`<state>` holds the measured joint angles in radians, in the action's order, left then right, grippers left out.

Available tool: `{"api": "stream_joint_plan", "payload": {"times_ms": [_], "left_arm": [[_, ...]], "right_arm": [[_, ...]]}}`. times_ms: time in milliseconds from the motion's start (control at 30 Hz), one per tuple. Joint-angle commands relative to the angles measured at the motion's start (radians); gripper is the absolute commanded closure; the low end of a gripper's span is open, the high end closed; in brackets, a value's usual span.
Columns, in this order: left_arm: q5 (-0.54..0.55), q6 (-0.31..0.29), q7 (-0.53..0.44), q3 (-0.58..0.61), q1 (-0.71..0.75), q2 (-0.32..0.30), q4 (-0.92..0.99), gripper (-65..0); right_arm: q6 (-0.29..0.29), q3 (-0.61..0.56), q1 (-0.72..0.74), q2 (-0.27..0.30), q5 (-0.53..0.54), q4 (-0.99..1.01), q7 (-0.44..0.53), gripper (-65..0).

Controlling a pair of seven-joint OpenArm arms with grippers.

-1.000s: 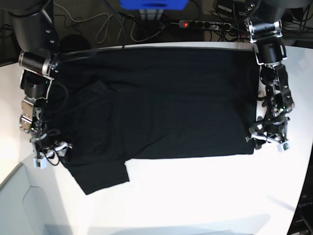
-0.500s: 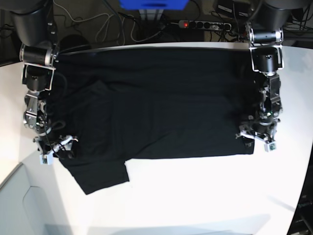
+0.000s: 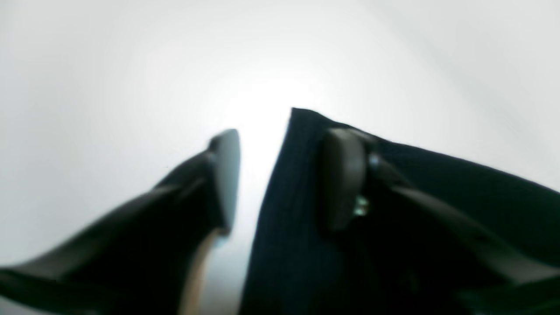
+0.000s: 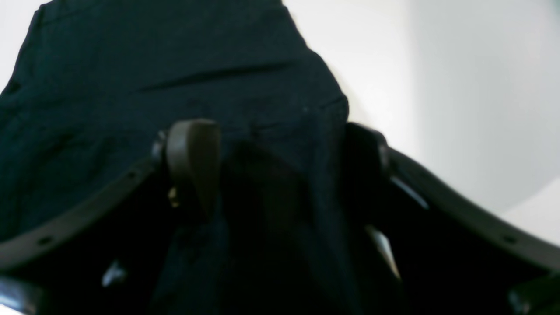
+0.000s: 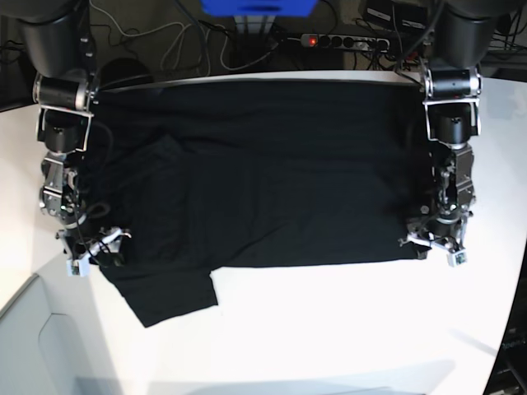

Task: Fold the T-shirt properly
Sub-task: 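Grasp the hem corners with both grippers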

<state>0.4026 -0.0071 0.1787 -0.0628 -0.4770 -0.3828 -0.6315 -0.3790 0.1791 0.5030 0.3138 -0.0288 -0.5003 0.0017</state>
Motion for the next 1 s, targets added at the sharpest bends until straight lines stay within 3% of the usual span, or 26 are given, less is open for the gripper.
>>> {"api": "stream_joint_plan", "payload": {"times_ms": [0, 167, 333, 400, 500, 667, 867, 967], "left_arm": [[0.002, 0.005, 0.074, 0.001, -0.001, -0.005, 0.006, -22.9], [0.002, 0.005, 0.069, 0.044, -0.001, -0.003, 0.009, -12.7], [0.008, 0.005, 0.064, 0.134, -0.002, -0.003, 0.009, -11.1], [0.008, 0.005, 0.064, 0.134, -0.002, -0.003, 0.009, -10.0], [0.008, 0.005, 0.066, 0.134, -0.001, -0.003, 0.009, 0.0], [0.009, 0.006, 0.074, 0.134, 0.004, -0.005, 0.008, 0.0], [0.011, 0.009, 0.121, 0.122, 0.045, -0.006, -0.116, 0.0], [0.011, 0.011, 0.183, 0.03, 0.099, -0.006, -0.261, 0.0]], "right_arm": [[0.002, -0.005, -0.004, 0.003, -0.026, 0.009, -0.09, -35.1], [0.002, -0.005, -0.005, 0.003, -0.026, 0.01, -0.09, -33.0], [0.002, -0.005, -0.005, 0.003, -0.026, 0.012, -0.091, -32.0], [0.002, -0.005, -0.013, 0.003, -0.026, 0.012, -0.091, -28.2], [0.002, -0.005, -0.023, 0.003, -0.026, 0.007, -0.091, -19.5], [0.002, -0.005, -0.023, 0.003, -0.026, 0.007, -0.093, 0.0], [0.001, 0.004, -0.027, 0.008, -0.023, -0.036, -0.091, -0.1], [0.001, 0.006, -0.089, 0.009, -0.021, -0.156, -0.093, -0.1]]}}
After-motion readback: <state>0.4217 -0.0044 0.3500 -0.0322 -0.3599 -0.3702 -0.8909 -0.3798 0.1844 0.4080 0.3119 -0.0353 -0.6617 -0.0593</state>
